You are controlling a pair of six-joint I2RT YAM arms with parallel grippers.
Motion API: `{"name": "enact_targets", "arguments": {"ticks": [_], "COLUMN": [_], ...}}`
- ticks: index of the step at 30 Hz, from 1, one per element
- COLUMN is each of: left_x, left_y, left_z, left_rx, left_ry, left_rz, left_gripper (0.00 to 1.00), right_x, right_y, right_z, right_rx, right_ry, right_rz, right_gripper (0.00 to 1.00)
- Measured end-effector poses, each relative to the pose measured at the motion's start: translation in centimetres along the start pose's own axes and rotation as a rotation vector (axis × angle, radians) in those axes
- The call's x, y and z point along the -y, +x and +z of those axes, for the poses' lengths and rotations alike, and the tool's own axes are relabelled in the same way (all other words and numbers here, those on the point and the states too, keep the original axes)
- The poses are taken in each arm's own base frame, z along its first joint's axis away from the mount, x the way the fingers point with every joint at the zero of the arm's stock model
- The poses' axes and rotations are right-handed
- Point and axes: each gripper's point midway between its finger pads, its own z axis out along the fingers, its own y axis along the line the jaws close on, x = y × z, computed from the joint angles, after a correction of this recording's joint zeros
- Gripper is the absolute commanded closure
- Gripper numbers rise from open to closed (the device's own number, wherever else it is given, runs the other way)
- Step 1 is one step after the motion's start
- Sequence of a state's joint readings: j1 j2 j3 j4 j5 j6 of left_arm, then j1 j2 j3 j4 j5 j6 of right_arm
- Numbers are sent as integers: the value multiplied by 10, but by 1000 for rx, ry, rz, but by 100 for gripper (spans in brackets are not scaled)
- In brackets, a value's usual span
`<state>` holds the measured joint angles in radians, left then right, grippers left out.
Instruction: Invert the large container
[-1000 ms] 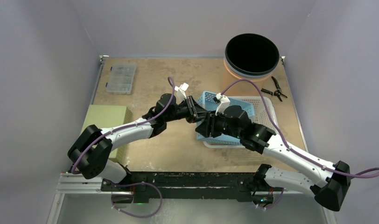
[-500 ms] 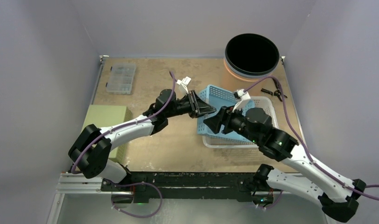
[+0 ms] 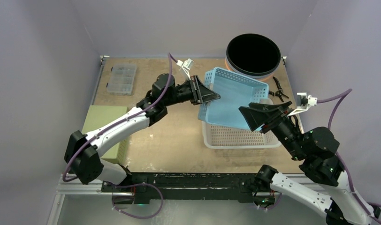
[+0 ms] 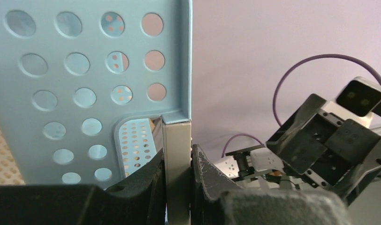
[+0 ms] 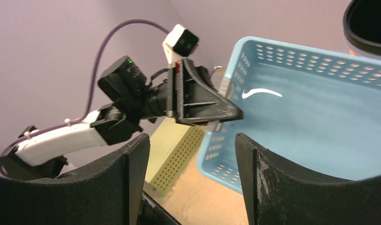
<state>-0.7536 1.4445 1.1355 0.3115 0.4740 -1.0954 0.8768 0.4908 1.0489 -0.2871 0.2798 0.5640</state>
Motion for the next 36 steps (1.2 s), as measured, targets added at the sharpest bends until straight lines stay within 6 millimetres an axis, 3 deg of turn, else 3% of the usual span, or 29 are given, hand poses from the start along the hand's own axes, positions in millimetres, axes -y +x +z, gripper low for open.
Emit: {"name": "enact_targets", "arguments": {"ticks": [6,12,17,21,30,36], "left_x": [19,56,72,54,-32,-72], "left_y": [-25,-64,-88,-93,-70,-49], "left_z": [-30,-91,-139,-166,-200,-209], "left_rx": [73,246,371,383,184,35], "left_ry": [-115,-235,-347,-497,-851,-934], "left_rz": [162,387,548,641,767,841], "left_gripper": [100,100,100,100,100,100], "right_x": [4,12,14,17,22,22], "right_y": [-1,17,33,55,106,116], "right_z": [2,10,25,41,74,81], "right_rx": [10,-25,-59,-125,-292,-317], "right_ry": [23,41,51,63,81,77], "right_rz": [-5,-7,1,1,-12,-1], "right_gripper": [30,30,29,29,29,28]}}
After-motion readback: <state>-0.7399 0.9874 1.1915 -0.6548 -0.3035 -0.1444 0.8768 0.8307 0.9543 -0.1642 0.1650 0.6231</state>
